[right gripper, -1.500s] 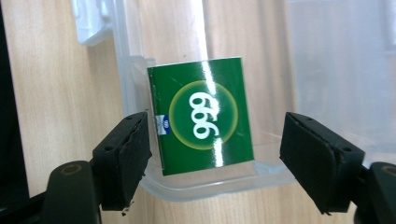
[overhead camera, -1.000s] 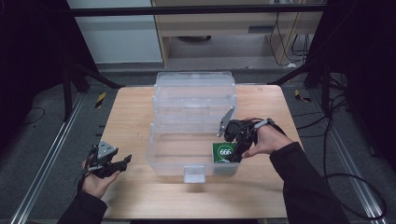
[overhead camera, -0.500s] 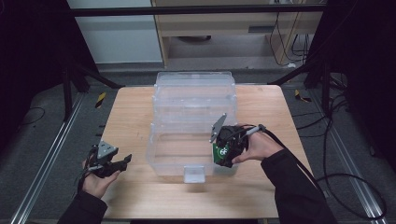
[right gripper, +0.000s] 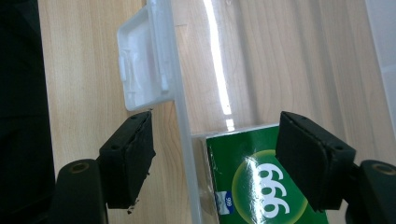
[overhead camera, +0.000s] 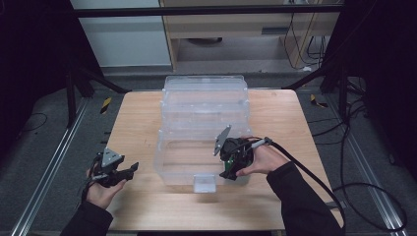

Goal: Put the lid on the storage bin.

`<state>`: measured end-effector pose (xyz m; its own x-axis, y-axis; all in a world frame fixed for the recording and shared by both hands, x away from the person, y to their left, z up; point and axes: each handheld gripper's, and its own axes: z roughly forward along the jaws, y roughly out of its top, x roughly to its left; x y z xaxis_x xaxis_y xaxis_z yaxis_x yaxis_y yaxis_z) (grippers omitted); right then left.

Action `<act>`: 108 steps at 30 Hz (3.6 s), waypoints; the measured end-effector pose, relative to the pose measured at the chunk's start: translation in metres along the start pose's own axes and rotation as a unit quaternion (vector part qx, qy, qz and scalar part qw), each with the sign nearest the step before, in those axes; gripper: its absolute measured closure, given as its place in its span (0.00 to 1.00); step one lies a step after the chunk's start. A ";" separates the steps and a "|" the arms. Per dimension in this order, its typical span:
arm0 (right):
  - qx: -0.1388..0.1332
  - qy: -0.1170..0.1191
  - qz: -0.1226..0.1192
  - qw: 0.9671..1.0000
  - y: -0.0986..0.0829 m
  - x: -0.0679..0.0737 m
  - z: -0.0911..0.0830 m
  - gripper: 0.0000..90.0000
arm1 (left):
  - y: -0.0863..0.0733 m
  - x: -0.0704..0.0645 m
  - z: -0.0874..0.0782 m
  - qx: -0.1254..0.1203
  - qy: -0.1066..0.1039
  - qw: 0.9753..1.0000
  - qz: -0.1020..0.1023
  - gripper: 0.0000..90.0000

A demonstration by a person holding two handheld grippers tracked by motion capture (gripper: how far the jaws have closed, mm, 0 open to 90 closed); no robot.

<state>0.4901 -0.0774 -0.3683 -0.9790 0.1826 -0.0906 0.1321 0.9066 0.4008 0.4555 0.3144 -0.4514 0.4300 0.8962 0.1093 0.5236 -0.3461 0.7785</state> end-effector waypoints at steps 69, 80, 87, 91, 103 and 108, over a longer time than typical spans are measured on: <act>0.023 0.069 -0.021 0.997 0.009 0.010 0.041 0.74 | 0.094 -0.002 -0.004 -0.071 -0.100 0.991 0.061 0.41; 0.020 0.066 -0.026 0.997 0.008 0.010 0.040 0.74 | 0.134 -0.020 0.002 -0.075 -0.153 0.976 0.134 0.41; 0.019 0.064 -0.026 0.997 0.007 0.011 0.040 0.74 | 0.153 -0.027 0.003 -0.069 -0.171 0.969 0.166 0.41; 0.019 0.064 -0.027 0.997 0.007 0.011 0.040 0.74 | 0.167 -0.027 0.001 -0.068 -0.181 0.962 0.192 0.41; 0.016 0.062 -0.029 0.998 0.007 0.012 0.040 0.74 | 0.201 -0.026 0.001 -0.058 -0.194 0.949 0.240 0.41; 0.016 0.062 -0.028 0.998 0.007 0.012 0.040 0.74 | 0.209 -0.024 0.003 -0.051 -0.196 0.946 0.253 0.42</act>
<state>0.4856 -0.0535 -0.4030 -0.9965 0.0839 0.0019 0.0787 0.9265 0.3679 0.5573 0.2194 -0.2930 0.8566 0.4450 0.2611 0.1136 -0.6564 0.7458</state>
